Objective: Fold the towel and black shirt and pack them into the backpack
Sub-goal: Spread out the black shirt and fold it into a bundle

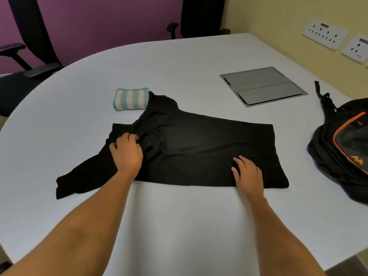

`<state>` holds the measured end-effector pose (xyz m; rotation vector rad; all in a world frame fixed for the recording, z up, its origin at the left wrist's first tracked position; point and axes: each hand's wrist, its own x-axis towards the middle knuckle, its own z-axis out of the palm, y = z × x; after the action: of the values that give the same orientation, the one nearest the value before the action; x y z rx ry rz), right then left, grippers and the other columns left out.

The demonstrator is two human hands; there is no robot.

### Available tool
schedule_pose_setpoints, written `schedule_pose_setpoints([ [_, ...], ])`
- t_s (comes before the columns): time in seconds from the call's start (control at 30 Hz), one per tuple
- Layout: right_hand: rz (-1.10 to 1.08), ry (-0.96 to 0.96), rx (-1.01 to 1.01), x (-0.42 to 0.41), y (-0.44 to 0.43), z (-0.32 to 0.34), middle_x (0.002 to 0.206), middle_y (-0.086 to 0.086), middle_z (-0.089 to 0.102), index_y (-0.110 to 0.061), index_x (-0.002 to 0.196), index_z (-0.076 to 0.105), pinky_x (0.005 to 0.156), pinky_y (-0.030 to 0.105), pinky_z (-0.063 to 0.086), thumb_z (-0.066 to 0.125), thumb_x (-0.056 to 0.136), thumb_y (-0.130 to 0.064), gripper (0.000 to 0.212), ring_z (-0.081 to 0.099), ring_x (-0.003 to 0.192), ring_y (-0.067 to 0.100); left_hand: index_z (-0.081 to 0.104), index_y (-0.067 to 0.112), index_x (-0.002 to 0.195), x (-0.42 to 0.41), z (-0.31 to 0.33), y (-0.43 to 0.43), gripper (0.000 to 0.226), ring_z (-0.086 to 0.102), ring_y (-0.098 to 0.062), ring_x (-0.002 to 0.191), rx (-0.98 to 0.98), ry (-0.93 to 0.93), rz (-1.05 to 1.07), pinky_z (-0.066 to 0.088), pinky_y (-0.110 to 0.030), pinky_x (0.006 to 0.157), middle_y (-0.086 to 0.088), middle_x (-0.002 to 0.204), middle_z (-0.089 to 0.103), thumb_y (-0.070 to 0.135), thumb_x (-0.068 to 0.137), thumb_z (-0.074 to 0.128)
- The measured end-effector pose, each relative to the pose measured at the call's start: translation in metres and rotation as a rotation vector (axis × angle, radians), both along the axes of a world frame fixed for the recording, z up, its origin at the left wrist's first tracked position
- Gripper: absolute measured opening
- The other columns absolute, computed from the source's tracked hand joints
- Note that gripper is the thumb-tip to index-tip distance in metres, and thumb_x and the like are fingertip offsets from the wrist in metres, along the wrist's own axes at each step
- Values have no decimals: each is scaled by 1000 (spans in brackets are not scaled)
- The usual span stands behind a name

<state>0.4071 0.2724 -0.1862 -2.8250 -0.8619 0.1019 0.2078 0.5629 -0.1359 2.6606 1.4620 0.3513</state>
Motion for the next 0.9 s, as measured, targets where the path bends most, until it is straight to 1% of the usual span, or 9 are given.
schedule_pose_setpoints([
  [0.17, 3, 81, -105, -11, -11, -28, 159, -5, 14, -30, 150, 18, 118, 37, 10, 26, 100, -45, 52, 7, 148, 17, 30, 6, 143, -37, -34, -7, 72, 43, -33, 127, -184, 95, 200, 26, -50, 107, -15, 139, 44, 47, 89, 54],
  [0.23, 5, 85, -107, -10, -10, -31, 159, -5, 12, -31, 150, 15, 118, 38, 9, 25, 100, -45, 53, 5, 148, 17, 29, 7, 144, -42, -39, -2, 67, 46, -31, 124, -220, 198, 242, 29, -47, 105, -14, 135, 49, 44, 93, 50],
  [0.33, -16, 65, -70, -10, -9, -31, 158, -5, 19, -31, 149, 23, 118, 38, 13, 29, 100, -44, 51, 11, 147, 17, 59, 9, 118, -41, -35, 13, 30, 55, -28, 106, -175, 231, 236, 35, -39, 93, -11, 111, 61, 26, 97, 47],
  [0.4, -48, 32, -50, -8, -6, -29, 154, -4, 30, -29, 145, 34, 115, 38, 20, 34, 100, -43, 47, 23, 144, 19, 64, 9, 108, -36, -26, 25, 25, 57, -30, 102, -168, 156, 264, 37, -39, 90, -13, 104, 62, 20, 96, 46],
  [0.5, -100, -20, -37, 2, 7, -20, 138, 2, 49, -25, 132, 50, 107, 38, 33, 41, 98, -41, 39, 44, 128, 21, 64, 10, 113, -17, 1, 39, 27, 56, -34, 103, -159, -26, 293, 36, -41, 92, -15, 108, 61, 19, 94, 47],
  [0.57, -148, -22, -30, 10, 18, -14, 127, 3, 55, -23, 123, 55, 100, 37, 38, 42, 98, -41, 33, 50, 118, 22, 64, 14, 117, -3, 20, 46, 29, 56, -33, 106, -193, -89, 253, 35, -41, 95, -14, 114, 62, 21, 93, 48],
  [0.67, -191, -6, -34, 15, 27, -10, 121, 5, 56, -21, 118, 57, 97, 37, 40, 42, 98, -40, 31, 52, 113, 22, 60, 17, 123, 12, 32, 62, 32, 53, -32, 115, -428, -51, 156, 37, -41, 100, -12, 125, 59, 25, 93, 54],
  [0.8, -203, -10, -35, 16, 29, -10, 121, 5, 55, -21, 119, 56, 96, 37, 42, 44, 97, -40, 31, 51, 113, 21, 51, 10, 134, 1, 35, 83, 59, 45, -32, 127, -701, 144, 48, 34, -40, 107, -14, 139, 49, 38, 84, 68],
  [0.9, -200, -10, -39, 13, 28, -14, 128, 5, 52, -22, 126, 52, 99, 38, 40, 45, 97, -40, 35, 49, 119, 22, 36, 14, 143, -25, 16, 104, 116, 41, -34, 132, -797, 424, 134, 34, -45, 109, -12, 144, 42, 68, 50, 78],
])
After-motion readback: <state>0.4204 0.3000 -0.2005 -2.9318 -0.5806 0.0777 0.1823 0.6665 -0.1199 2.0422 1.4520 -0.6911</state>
